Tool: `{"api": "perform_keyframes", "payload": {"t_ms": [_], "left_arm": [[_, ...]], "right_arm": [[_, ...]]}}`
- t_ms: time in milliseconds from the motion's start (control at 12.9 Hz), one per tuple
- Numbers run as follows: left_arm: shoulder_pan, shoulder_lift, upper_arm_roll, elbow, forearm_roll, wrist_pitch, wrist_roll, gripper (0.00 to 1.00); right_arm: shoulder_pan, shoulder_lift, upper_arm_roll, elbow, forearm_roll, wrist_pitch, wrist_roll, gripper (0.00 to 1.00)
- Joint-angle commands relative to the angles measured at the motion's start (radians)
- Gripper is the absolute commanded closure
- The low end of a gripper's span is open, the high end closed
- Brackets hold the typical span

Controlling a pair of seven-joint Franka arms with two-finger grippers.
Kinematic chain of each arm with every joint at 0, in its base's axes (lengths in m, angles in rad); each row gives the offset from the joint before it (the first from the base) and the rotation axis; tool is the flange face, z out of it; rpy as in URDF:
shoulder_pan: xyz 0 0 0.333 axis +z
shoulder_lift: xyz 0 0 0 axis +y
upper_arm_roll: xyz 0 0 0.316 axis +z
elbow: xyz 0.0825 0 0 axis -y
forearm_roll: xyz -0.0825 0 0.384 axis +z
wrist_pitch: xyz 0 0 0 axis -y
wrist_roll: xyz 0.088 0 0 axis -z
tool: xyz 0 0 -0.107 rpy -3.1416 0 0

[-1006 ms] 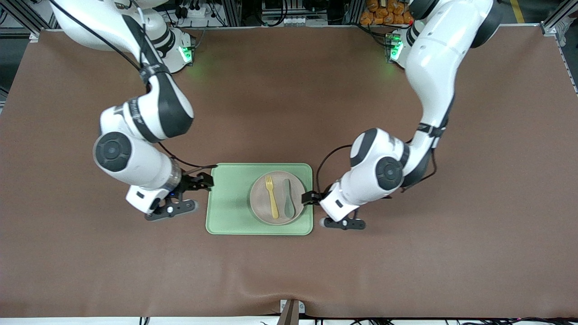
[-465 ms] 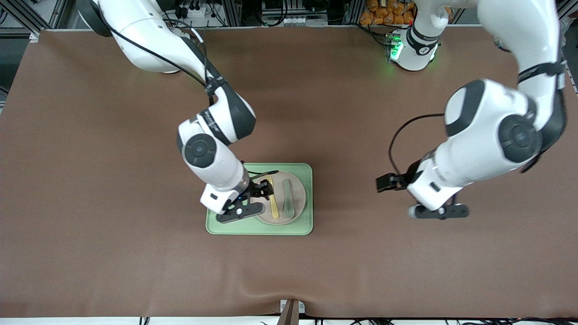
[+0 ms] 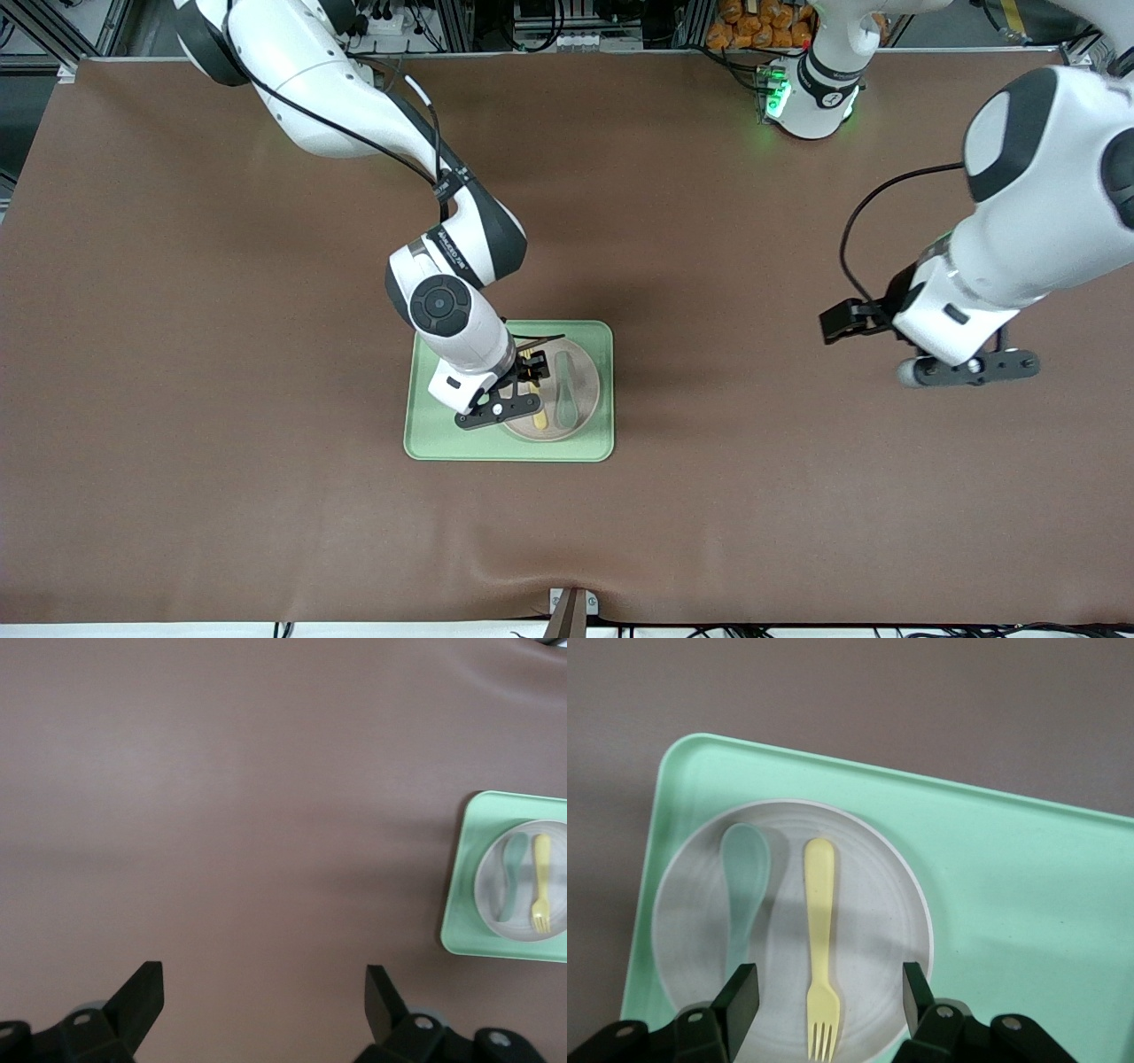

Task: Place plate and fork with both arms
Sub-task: 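Grasp the yellow fork with the right gripper while the left gripper withdraws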

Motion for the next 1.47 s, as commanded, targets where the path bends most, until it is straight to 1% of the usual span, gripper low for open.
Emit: {"api": "perform_keyframes", "payload": {"t_ms": [0,77,387,465,697,852,1006,1161,1239,1316,1394], "left_arm": [[0.045,-0.088,-0.012,-0.065,0.02,-0.026,0.007,0.0],[0.054,-0.103,-0.012,-0.072,0.02,-0.027,0.008,0.0],[0.066,-0.12,-0.003,-0.059,0.081,-0.061,0.04,0.0],[0.086,-0.132,-0.006,-0.059,0.092,-0.06,0.042,0.0],[0.102,-0.157,-0.009,-0.065,0.088,-0.061,0.045,0.0],[0.12,-0.165,-0.008,-0.066,0.08,-0.061,0.046,0.0],[0.131,-0.168,-0.014,-0.063,0.076,-0.061,0.05,0.0],[0.131,-0.168,-0.012,-0.059,0.074,-0.061,0.05,0.0],[0.131,-0.168,-0.012,-0.059,0.074,-0.061,0.05,0.0],[0.131,-0.168,-0.012,-0.059,0.074,-0.061,0.05,0.0],[0.131,-0.169,-0.014,-0.059,0.074,-0.061,0.05,0.0]], "right_arm": [[0.019,0.011,-0.004,-0.043,-0.02,0.073,0.032,0.34],[0.028,0.021,-0.004,-0.043,-0.02,0.073,0.032,0.38],[0.045,0.047,-0.005,-0.046,-0.027,0.077,0.062,0.38],[0.046,0.05,-0.005,-0.045,-0.033,0.077,0.07,0.43],[0.052,0.059,-0.005,-0.046,-0.047,0.077,0.072,0.49],[0.055,0.076,-0.005,-0.045,-0.049,0.08,0.078,0.49],[0.062,0.084,-0.005,-0.043,-0.085,0.079,0.098,0.49],[0.065,0.091,-0.005,-0.043,-0.092,0.079,0.11,0.5],[0.068,0.093,-0.005,-0.04,-0.092,0.079,0.122,0.54],[0.069,0.093,-0.005,-0.039,-0.093,0.077,0.122,0.61],[0.069,0.093,-0.005,-0.037,-0.101,0.077,0.122,0.67]]}}
